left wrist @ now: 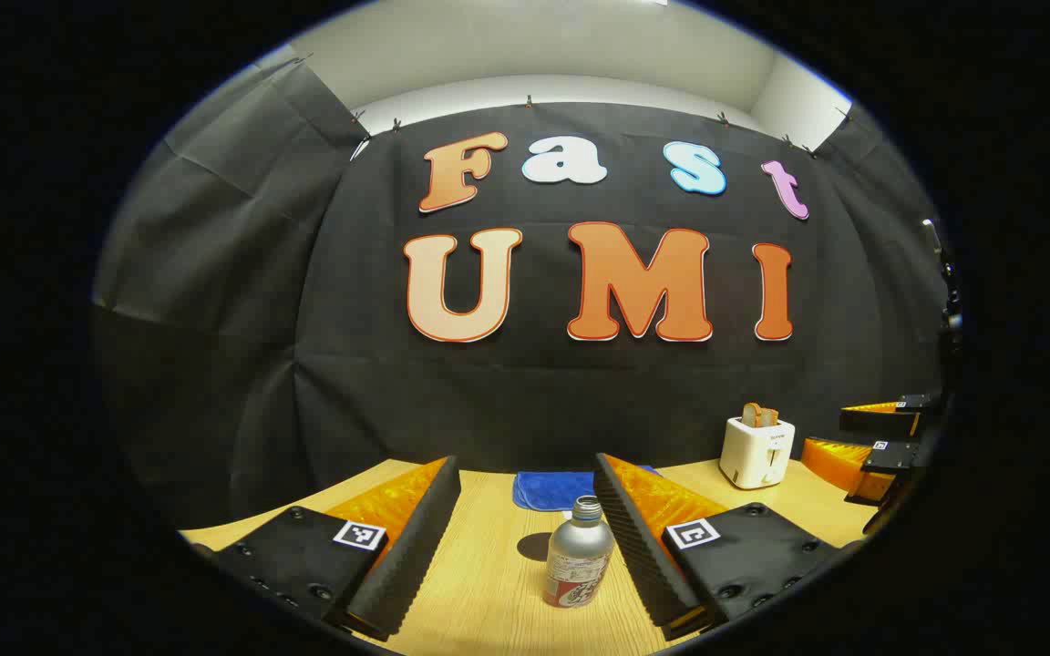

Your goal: Open the teacup lid with one hand, grasp the water bottle and pour water into the teacup with the other hand; after pouring, place the water bottle on the coaster and then close the teacup lid.

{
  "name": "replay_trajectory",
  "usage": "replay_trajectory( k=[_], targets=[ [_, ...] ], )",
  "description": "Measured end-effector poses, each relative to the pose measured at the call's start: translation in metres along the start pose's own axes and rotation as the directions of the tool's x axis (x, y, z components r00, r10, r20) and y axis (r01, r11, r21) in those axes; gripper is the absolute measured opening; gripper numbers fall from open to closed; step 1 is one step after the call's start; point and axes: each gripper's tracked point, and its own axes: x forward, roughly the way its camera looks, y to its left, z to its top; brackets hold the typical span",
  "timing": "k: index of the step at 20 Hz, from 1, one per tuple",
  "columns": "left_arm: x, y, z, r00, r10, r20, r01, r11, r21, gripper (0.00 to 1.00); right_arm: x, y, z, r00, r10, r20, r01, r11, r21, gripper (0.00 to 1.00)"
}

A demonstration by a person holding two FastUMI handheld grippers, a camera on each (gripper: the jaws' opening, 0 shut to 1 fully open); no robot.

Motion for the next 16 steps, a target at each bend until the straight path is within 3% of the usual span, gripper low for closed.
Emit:
replay_trajectory(
  k=[14, 16],
  targets=[
    [0.0005, 0.0033, -0.0086, 1.0, 0.003, -0.026, -0.004, 1.0, -0.006, 0.96, -0.0007, -0.0034, -0.0004, 1.0, -0.003, 0.005, 0.003, 1.0, -0.001, 1.0],
    [-0.0003, 0.0034, -0.0091, 1.0, 0.004, -0.027, -0.005, 1.0, -0.008, 0.96, -0.0005, -0.0058, -0.0039, 1.0, -0.009, -0.001, 0.009, 1.0, -0.004, 0.97]
  ],
)
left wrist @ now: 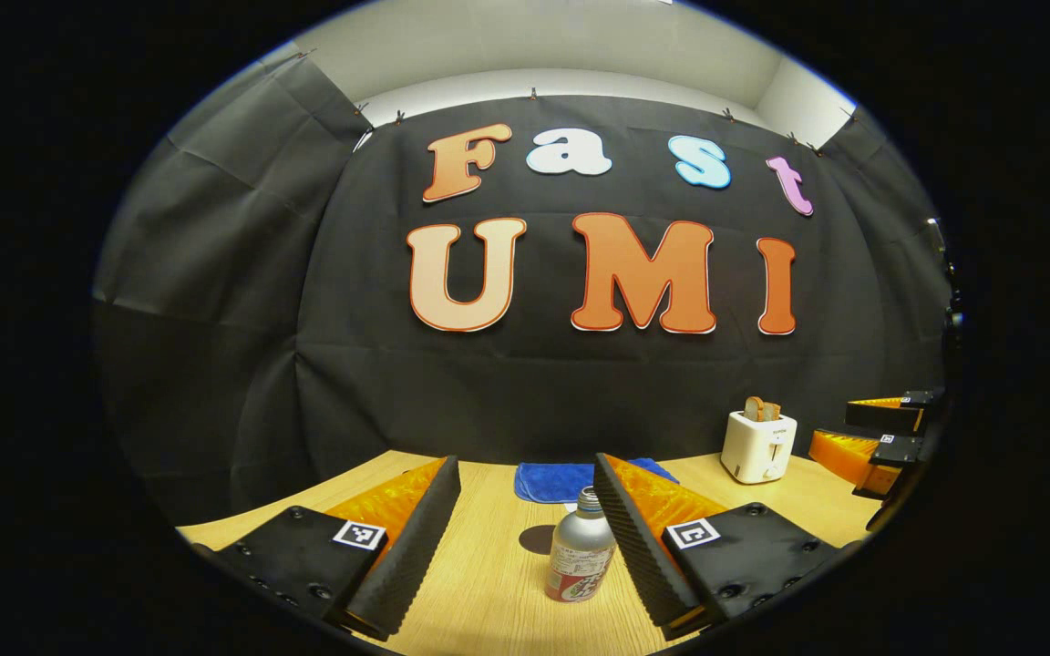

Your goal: Open the teacup lid with one hand, grasp the water bottle and pour water into the teacup with the other hand; after pouring, place the water bottle on the coaster and then close the teacup lid.

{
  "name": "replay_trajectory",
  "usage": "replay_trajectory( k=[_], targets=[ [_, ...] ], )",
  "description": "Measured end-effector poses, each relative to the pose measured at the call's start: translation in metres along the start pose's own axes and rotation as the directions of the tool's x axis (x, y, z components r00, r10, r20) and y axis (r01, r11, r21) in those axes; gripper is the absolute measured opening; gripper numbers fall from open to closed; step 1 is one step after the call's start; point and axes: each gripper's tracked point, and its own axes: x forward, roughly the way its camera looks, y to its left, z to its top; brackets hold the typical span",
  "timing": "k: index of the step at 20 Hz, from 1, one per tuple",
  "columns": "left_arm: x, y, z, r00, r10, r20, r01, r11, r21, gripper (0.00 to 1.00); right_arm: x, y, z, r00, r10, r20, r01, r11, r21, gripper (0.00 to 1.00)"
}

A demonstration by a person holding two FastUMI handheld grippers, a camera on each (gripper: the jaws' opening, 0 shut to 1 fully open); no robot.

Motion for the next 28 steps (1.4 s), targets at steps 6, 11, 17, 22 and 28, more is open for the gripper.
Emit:
replay_trajectory(
  k=[6, 11, 17, 22, 28],
  targets=[
    [0.0, -0.001, -0.003, 1.0, -0.008, -0.004, 0.008, 1.0, -0.008, 0.96, 0.004, -0.004, -0.009, 1.0, -0.008, -0.017, 0.008, 1.0, 0.006, 0.97],
    [0.0, -0.004, -0.004, 1.0, -0.015, 0.001, 0.015, 1.0, 0.0, 0.96, 0.012, -0.004, -0.022, 0.999, -0.003, -0.04, 0.003, 1.0, 0.005, 0.97],
    [0.002, -0.012, -0.014, 1.0, -0.026, -0.012, 0.026, 1.0, 0.001, 0.96, 0.031, 0.005, -0.065, 0.992, 0.027, -0.123, -0.025, 1.0, 0.017, 0.97],
    [0.003, -0.013, -0.022, 0.999, -0.026, -0.028, 0.026, 1.0, 0.006, 0.96, 0.046, 0.019, -0.108, 0.973, 0.058, -0.224, -0.059, 0.998, 0.003, 0.97],
    [0.004, -0.007, -0.02, 1.0, -0.015, -0.015, 0.015, 1.0, 0.023, 0.96, 0.06, 0.028, -0.138, 0.953, 0.078, -0.292, -0.077, 0.997, 0.015, 0.86]
  ],
)
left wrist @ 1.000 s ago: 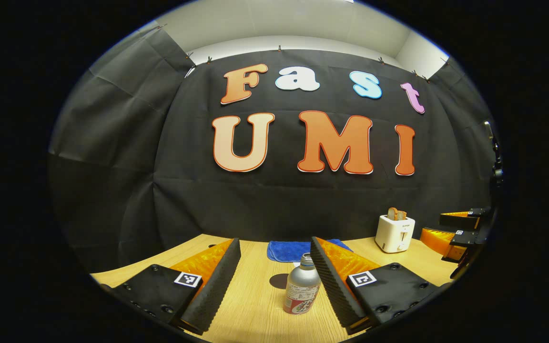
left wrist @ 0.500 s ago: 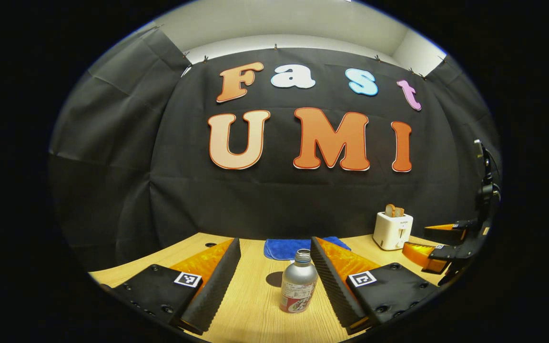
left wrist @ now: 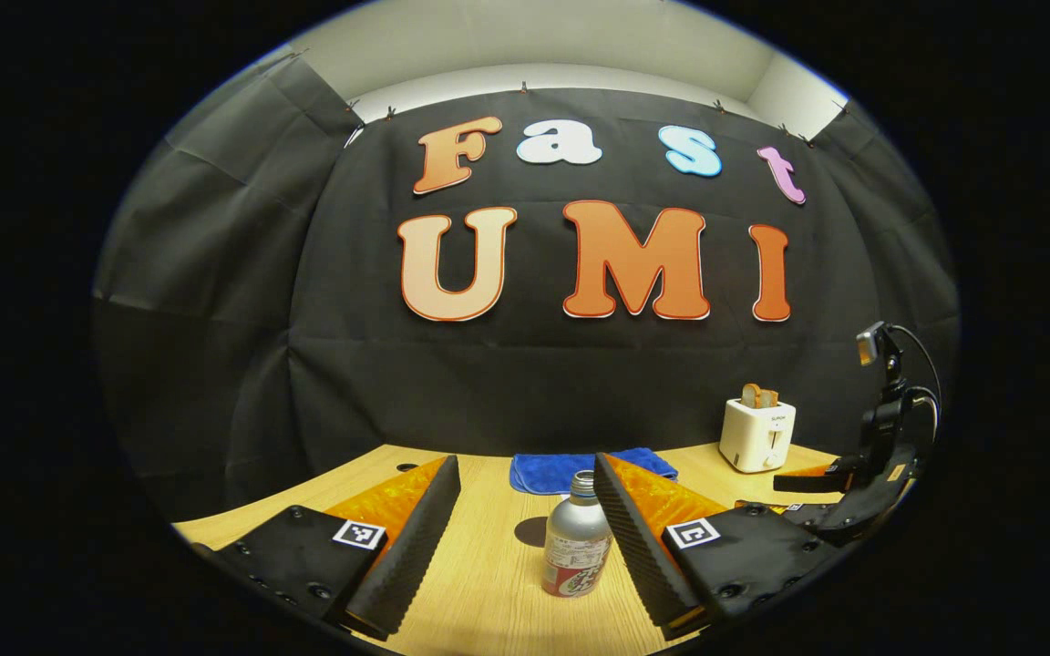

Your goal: Open the teacup lid with one hand, grasp the water bottle and pour water into the teacup with the other hand; after pouring, place the water bottle on the coaster and then close the teacup lid.

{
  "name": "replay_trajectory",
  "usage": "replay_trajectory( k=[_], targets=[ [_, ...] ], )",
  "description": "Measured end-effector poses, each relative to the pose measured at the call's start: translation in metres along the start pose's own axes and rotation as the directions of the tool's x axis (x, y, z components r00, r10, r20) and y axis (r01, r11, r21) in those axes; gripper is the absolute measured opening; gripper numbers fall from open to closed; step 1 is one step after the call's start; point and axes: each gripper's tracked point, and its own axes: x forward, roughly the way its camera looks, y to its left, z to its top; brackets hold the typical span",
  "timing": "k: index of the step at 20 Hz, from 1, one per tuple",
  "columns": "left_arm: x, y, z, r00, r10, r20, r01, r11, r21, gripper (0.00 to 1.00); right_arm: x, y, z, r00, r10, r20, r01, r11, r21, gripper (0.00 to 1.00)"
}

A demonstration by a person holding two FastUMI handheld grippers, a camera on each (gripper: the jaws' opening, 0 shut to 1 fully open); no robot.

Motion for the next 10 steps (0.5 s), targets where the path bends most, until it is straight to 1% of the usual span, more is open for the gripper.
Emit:
replay_trajectory(
  k=[4, 5, 8, 9, 10],
  targets=[
    [0.0, 0.001, -0.002, 1.0, 0.001, -0.001, -0.001, 1.0, 0.004, 0.96, 0.009, 0.004, -0.009, 0.999, 0.02, -0.028, -0.02, 1.0, 0.01, 0.79],
    [0.0, 0.0, -0.003, 1.0, -0.001, -0.001, 0.001, 1.0, 0.006, 0.96, 0.011, 0.004, -0.011, 0.999, 0.018, -0.036, -0.018, 1.0, 0.005, 0.75],
    [0.001, -0.002, -0.001, 1.0, -0.007, 0.003, 0.007, 1.0, 0.004, 0.96, 0.018, -0.002, -0.022, 0.998, 0.001, -0.07, -0.001, 1.0, 0.0, 0.68],
    [0.001, -0.003, -0.001, 1.0, -0.008, 0.005, 0.008, 1.0, 0.007, 0.96, 0.019, -0.003, -0.024, 0.997, 0.003, -0.081, -0.002, 1.0, 0.009, 0.61],
    [0.001, -0.004, -0.001, 1.0, -0.008, 0.004, 0.008, 1.0, 0.01, 0.96, 0.02, -0.002, -0.025, 0.996, 0.011, -0.09, -0.009, 1.0, 0.019, 0.64]
  ],
)
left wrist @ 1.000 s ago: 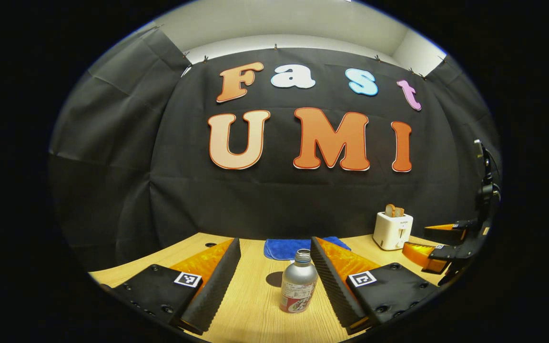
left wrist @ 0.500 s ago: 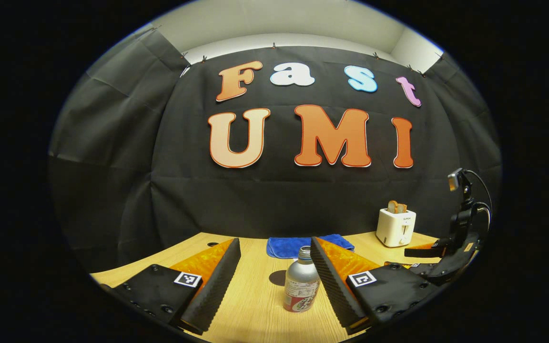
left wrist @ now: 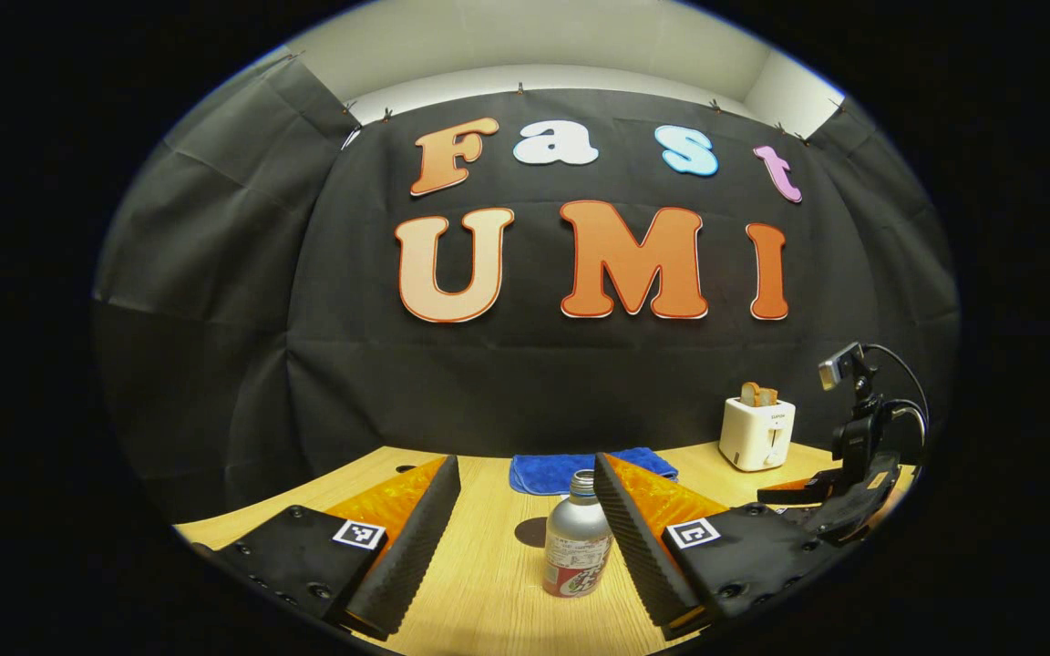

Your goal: Open the teacup lid with one hand, grasp the water bottle and pour water into the teacup with the other hand; after pouring, place the water bottle on the coaster and then close the teacup lid.

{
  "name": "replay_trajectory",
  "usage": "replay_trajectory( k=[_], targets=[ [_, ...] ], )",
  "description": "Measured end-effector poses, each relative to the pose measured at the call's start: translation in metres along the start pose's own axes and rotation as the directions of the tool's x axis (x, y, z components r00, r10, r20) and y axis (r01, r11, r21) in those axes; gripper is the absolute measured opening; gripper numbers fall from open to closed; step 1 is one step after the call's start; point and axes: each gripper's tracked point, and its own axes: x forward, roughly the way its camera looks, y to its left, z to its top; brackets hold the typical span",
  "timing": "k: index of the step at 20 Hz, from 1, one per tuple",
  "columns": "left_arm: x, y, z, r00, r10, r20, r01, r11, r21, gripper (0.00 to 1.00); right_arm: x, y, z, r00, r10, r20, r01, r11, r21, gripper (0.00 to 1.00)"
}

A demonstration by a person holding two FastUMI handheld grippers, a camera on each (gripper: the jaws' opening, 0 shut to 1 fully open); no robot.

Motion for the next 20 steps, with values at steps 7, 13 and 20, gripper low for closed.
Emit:
replay_trajectory(
  k=[7, 13, 20],
  targets=[
    [0.003, -0.006, -0.003, 1.0, -0.008, -0.005, 0.008, 1.0, 0.011, 0.96, 0.006, -0.002, -0.006, 1.0, 0.013, -0.021, -0.013, 1.0, 0.009, 0.46],
    [0.004, -0.013, -0.008, 1.0, -0.016, -0.016, 0.017, 1.0, 0.011, 0.96, 0.008, -0.002, -0.006, 0.999, 0.028, -0.024, -0.027, 0.999, 0.045, 0.27],
    [0.011, -0.025, -0.022, 0.998, -0.048, -0.042, 0.048, 0.999, 0.003, 0.96, 0.002, 0.0, 0.006, 0.998, 0.069, 0.007, -0.069, 0.992, 0.105, 0.19]
  ],
)
